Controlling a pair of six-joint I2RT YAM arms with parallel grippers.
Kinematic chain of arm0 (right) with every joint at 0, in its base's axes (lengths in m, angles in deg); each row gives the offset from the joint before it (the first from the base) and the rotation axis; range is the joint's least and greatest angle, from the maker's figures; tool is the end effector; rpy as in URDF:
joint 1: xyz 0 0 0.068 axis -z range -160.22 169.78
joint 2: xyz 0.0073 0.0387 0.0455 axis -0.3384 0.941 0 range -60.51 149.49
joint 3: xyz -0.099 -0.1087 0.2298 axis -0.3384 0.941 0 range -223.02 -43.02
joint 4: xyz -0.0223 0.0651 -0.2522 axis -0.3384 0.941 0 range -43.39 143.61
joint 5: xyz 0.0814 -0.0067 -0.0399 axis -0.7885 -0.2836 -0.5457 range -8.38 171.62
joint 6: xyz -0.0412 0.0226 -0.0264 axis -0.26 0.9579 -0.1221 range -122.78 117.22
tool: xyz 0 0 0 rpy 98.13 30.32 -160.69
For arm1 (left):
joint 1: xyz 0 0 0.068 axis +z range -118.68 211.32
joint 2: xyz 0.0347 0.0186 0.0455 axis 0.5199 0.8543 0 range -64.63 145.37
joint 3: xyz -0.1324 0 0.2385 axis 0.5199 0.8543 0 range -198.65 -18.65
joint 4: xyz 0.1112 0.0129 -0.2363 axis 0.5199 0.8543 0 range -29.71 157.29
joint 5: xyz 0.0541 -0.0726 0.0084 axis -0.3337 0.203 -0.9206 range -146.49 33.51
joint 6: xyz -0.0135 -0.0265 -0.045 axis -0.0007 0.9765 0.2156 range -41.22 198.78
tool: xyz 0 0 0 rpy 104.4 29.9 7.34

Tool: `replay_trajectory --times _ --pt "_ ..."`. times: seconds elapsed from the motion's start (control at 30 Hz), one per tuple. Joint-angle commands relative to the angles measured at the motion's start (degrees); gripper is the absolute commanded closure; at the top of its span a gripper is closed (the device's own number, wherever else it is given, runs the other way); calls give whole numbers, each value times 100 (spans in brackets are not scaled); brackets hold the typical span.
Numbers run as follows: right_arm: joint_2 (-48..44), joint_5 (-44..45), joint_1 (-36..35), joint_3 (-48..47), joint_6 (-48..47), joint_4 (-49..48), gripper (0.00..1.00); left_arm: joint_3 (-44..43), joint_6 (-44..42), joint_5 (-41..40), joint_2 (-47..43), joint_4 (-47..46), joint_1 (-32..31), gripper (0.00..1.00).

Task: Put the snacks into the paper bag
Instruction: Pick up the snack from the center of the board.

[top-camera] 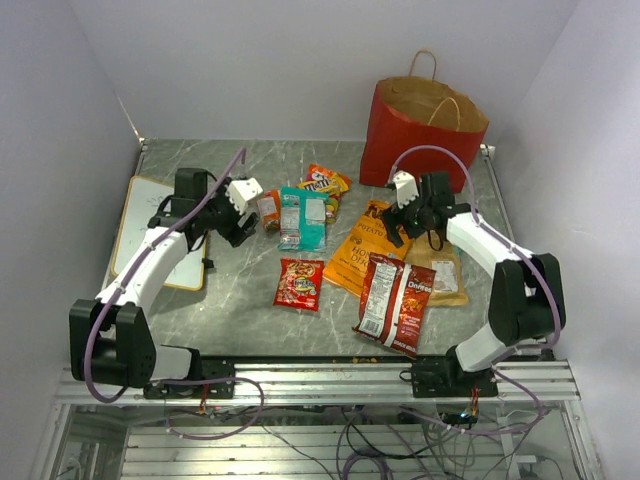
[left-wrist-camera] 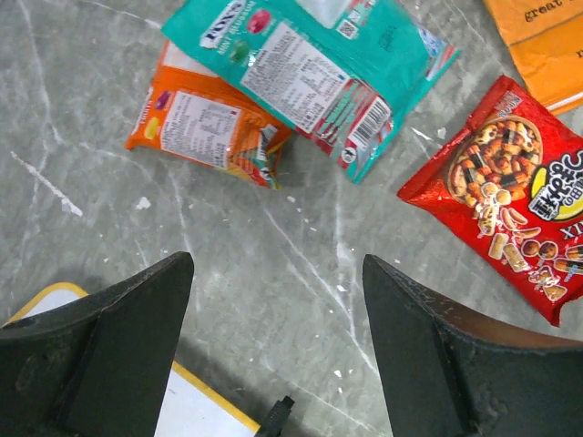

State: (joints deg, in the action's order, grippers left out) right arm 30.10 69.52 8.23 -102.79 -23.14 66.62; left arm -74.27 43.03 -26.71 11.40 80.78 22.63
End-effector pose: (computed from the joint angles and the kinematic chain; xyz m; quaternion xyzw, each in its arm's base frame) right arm 0.3243 0.0741 0.2191 -0.2915 0.8912 0.0735 0.3398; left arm 0.2801 -0.0607 0.2718 0.4313 0.7734 -0.1333 0.4451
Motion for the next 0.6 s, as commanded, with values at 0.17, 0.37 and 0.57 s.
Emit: replay_trajectory --times 0.17,0.37,0.57 --pt "-61 94 1267 -643 188 417 14 611 331 -665 -640 -492 -543 15" --pt "116 -650 2293 -824 -238 1236 14 999 366 -998 -773 -738 -803 15" --pt "155 -1155 3070 -561 -474 1944 17 934 329 -1347 -494 -605 -893 16"
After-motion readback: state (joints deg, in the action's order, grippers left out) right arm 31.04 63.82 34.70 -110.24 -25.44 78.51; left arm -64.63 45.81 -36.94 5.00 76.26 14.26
